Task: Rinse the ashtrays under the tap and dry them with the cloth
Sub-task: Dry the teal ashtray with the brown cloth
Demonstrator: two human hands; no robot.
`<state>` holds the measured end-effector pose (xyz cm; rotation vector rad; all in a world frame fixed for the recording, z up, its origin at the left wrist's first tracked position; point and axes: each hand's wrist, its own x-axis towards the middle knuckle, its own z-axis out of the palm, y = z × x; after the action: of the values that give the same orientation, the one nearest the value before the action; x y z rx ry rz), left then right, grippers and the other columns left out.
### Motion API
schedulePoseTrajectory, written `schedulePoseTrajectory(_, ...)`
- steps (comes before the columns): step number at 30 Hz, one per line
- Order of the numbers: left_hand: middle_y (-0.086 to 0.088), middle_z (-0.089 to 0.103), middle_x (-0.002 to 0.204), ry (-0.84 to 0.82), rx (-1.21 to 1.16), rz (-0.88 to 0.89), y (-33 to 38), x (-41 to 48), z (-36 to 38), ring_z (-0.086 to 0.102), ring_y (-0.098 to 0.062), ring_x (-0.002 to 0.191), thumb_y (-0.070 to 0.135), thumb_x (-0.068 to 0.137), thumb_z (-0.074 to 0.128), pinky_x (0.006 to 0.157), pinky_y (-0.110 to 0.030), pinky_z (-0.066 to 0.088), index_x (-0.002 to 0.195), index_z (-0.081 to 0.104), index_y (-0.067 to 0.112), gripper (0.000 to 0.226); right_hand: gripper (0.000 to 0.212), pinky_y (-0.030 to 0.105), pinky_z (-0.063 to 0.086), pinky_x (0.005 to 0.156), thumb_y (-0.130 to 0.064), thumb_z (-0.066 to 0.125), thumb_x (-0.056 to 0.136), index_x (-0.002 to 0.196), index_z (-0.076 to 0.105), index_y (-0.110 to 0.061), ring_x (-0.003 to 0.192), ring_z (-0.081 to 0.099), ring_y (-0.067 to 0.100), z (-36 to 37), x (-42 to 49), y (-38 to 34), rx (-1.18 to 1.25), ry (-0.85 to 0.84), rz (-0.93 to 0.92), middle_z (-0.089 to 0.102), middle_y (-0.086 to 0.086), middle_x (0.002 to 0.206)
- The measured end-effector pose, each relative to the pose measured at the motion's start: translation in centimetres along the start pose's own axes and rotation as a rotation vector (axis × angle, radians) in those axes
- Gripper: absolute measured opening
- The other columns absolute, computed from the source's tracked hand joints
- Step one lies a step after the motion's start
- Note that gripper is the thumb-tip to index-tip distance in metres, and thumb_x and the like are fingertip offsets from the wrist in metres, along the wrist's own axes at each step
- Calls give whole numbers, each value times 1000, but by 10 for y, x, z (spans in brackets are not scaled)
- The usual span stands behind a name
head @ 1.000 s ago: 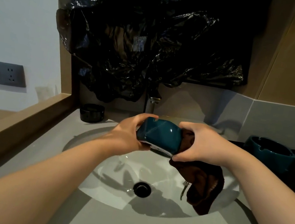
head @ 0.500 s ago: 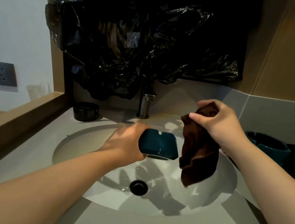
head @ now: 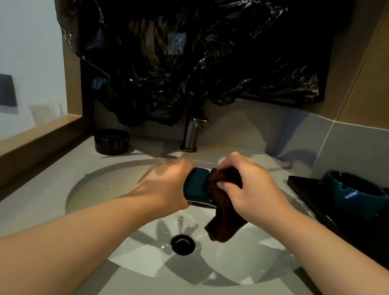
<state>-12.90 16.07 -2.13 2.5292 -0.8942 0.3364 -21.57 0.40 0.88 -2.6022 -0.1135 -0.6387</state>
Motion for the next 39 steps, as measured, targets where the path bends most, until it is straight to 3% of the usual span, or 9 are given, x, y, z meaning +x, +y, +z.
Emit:
schedulePoseTrajectory(4,10,54,89,-60,7,29,8,-2,0,54,-18,86,21,78,64,71,-32,51,102,50,35,32,16,25,44,85,-22,62,89,104,67,-24,93,54,12,6,8,7,-49,166,-64,59,-8,98)
schedulePoseTrajectory(10,11,54,97,-21,-33,-18,4,0,3,52,-16,90,31,75,69,70,-26,43,114,48,39,45,46,16,35,87,-39,66,83,126,51,-37,107,41,3,8,6,13,84,-111,-24,45,-17,106)
schedulePoseTrajectory(16,13,54,98,26,-73,-53,-1,2,6,52,-12,92,32,71,77,74,-23,42,119,48,36,56,40,24,45,94,-6,56,91,123,61,-29,104,50,8,1,4,13,62,-9,-119,51,-10,109)
schedulePoseTrajectory(20,12,55,98,65,-114,-84,-2,2,5,53,-13,92,34,71,78,75,-23,44,119,48,35,57,41,33,47,87,-6,56,89,123,62,-29,103,51,16,-11,-1,6,-221,-14,-243,55,-7,112)
schedulePoseTrajectory(25,13,57,91,22,-66,-37,2,1,6,56,-15,87,29,73,72,72,-29,51,108,48,41,44,43,39,53,76,-11,57,88,122,41,-31,91,58,21,-13,-1,-3,-292,-8,-151,55,-11,101)
schedulePoseTrajectory(28,13,57,90,7,-57,-53,4,1,8,56,-15,87,30,74,70,69,-29,50,107,48,42,42,26,39,52,73,-22,56,91,117,55,-28,86,60,25,-6,1,-2,-355,18,-242,57,-3,106)
schedulePoseTrajectory(31,12,57,97,54,-44,-70,0,1,5,55,-15,91,31,73,73,71,-25,45,115,47,37,50,26,36,51,73,-26,55,92,116,63,-31,85,59,23,-9,3,-1,-378,-25,-244,56,-4,109)
schedulePoseTrajectory(34,12,51,99,79,-36,-71,-1,1,3,51,-13,91,29,73,75,72,-23,42,122,46,33,57,28,35,51,72,-27,53,94,118,63,-34,87,57,20,-14,1,1,-437,-75,-244,51,-8,116)
schedulePoseTrajectory(39,11,57,88,29,-25,-64,7,-1,5,56,-17,83,28,76,67,69,-31,52,105,46,40,38,31,38,52,70,-30,48,95,124,58,-37,83,58,24,-6,3,-8,-487,-22,-247,47,-4,119)
